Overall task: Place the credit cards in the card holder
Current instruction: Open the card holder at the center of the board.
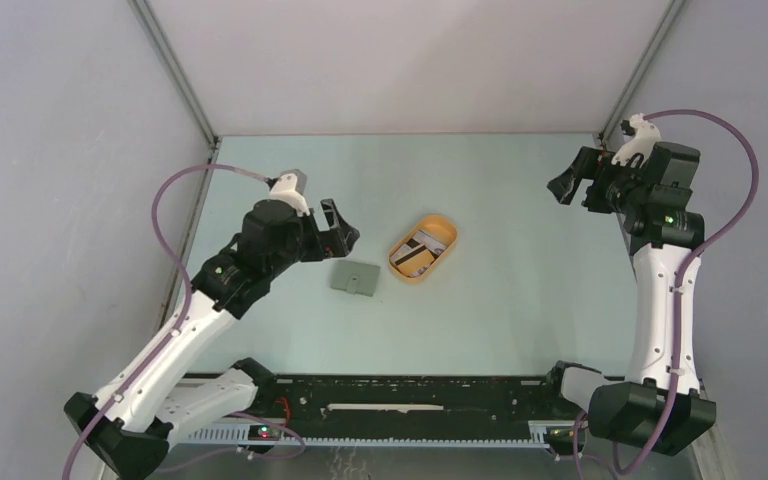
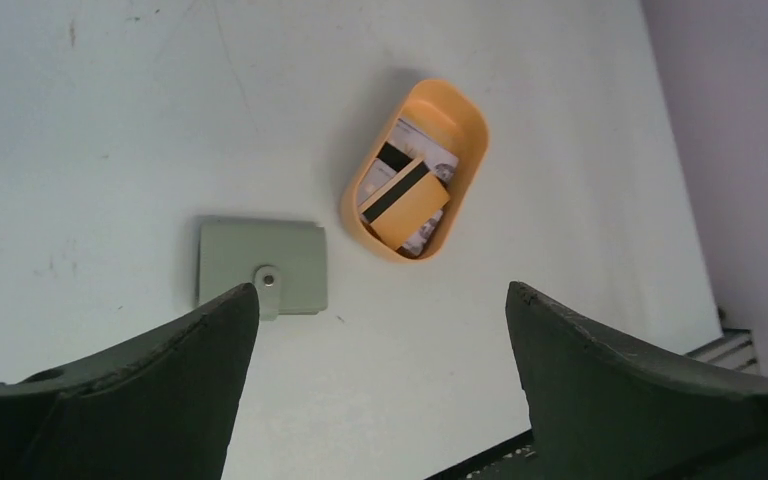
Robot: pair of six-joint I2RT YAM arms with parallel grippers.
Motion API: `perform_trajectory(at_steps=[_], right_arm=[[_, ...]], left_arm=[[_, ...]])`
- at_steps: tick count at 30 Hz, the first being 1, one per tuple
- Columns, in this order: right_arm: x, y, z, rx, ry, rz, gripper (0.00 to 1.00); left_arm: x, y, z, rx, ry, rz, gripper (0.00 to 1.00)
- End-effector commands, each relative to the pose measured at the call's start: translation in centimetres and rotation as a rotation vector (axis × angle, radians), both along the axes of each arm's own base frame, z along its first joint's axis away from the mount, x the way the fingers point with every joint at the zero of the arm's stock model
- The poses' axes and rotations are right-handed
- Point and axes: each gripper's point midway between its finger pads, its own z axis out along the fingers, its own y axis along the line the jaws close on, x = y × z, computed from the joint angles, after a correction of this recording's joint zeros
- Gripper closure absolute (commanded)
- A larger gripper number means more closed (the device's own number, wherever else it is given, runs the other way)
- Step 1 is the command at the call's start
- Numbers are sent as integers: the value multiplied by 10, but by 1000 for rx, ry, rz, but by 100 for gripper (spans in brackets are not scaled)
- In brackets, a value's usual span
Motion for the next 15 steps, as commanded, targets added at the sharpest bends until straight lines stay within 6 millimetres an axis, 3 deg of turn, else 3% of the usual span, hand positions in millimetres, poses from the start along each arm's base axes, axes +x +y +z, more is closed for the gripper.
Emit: perform_trajectory(at_steps=[1,7,11,15], right_arm=[[3,1,12,1,-38,-8,0],[-6,20,13,2,-44,101,0],[-24,60,10,-55,-55,306,0],[-51,117,-3,-124,-56,605,0]], left_arm=[[4,7,10,28,-73,31,2],[0,-4,11,-101,-180,-11,2],[-3,-2,6,-139,-180,2,1],[-4,-1,-2,-162,-150,19,1]])
